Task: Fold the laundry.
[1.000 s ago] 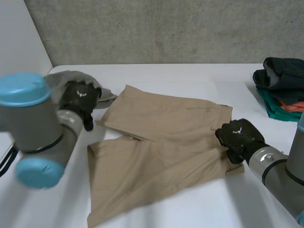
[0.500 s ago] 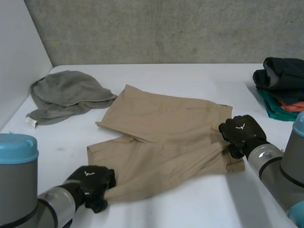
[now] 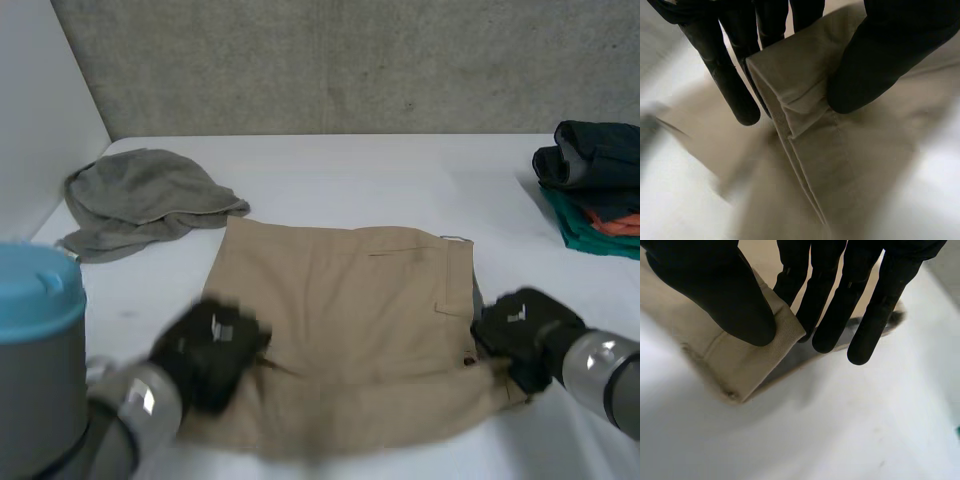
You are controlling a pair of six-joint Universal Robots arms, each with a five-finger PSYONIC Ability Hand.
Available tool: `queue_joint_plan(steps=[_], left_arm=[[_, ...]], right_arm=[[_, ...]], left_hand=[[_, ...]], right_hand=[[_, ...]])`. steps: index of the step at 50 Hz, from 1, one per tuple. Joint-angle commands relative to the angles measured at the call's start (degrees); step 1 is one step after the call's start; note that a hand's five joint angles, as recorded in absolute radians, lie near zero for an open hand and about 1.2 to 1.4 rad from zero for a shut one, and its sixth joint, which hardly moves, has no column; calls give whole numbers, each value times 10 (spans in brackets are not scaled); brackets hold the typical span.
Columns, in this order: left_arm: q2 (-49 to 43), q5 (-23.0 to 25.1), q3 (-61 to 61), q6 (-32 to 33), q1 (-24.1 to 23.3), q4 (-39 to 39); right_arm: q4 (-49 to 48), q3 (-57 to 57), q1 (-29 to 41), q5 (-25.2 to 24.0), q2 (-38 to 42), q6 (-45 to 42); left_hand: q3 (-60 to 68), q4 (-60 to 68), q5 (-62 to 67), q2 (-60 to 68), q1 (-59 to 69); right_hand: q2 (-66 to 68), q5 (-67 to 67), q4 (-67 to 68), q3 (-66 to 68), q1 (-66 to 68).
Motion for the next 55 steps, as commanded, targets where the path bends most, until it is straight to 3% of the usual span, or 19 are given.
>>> queue_joint_plan(steps=[1,6,16,20,21,22,23,24,25,29,33,37,39,44,53,55], left_arm=[[-118,-15,102,22,25,206],[-215,-35,198,36,54,249],[-393,-37,422,39,86,255],[-441,-37,487,39,90,254],[-448,-36,494,39,89,255],[-453,-35,498,39,87,255],[-456,-33,500,39,86,255],[-458,-28,499,38,81,255],[-457,-26,499,37,81,257],[-452,-29,489,32,76,258],[-397,-31,437,30,72,255],[-322,-29,352,17,72,254],[-297,-28,317,7,72,253],[-226,-23,210,-31,69,257],[-205,-22,141,-51,67,280],[-205,-23,138,-52,67,282]], right_arm=[[-152,-57,26,17,57,78],[-239,-102,41,56,85,101],[-318,-277,91,94,270,99],[-356,-348,94,131,336,95],[-364,-359,94,136,346,96],[-377,-380,94,151,368,98],[-379,-390,94,158,377,97],[-381,-398,94,163,383,97],[-381,-402,94,170,387,97],[-376,-387,95,188,366,110],[-328,-326,89,171,292,131],[-228,-267,69,110,223,151],[-166,-238,53,68,200,173],[-86,-183,26,3,185,199],[-192,-120,5,-8,195,197],[-224,-119,6,-5,207,196]], left_hand=[[120,114,122,115,142],[120,114,122,115,142],[120,114,122,115,142],[120,114,122,115,142],[20,14,23,16,43],[-184,-190,-181,-189,-161],[-423,-428,-420,-427,-400],[-570,-576,-567,-574,-547],[-537,-542,-534,-541,-514],[-580,-586,-578,-585,-558],[-580,-586,-578,-585,-558],[-580,-586,-578,-585,-558],[-580,-586,-578,-585,-558],[-580,-586,-578,-585,-558],[-580,-586,-578,-585,-558],[-580,-586,-578,-585,-558]], right_hand=[[124,120,113,117,163],[124,120,113,117,163],[124,120,113,117,163],[124,120,113,117,163],[124,120,113,117,163],[36,32,25,30,76],[-218,-222,-229,-224,-178],[-467,-471,-478,-473,-427],[-576,-580,-587,-583,-537],[-576,-580,-587,-583,-537],[-576,-580,-587,-583,-537],[-576,-580,-587,-583,-537],[-453,-457,-464,-459,-413],[-384,-387,-394,-390,-344],[-380,-384,-391,-387,-341],[-268,-272,-279,-275,-229]])
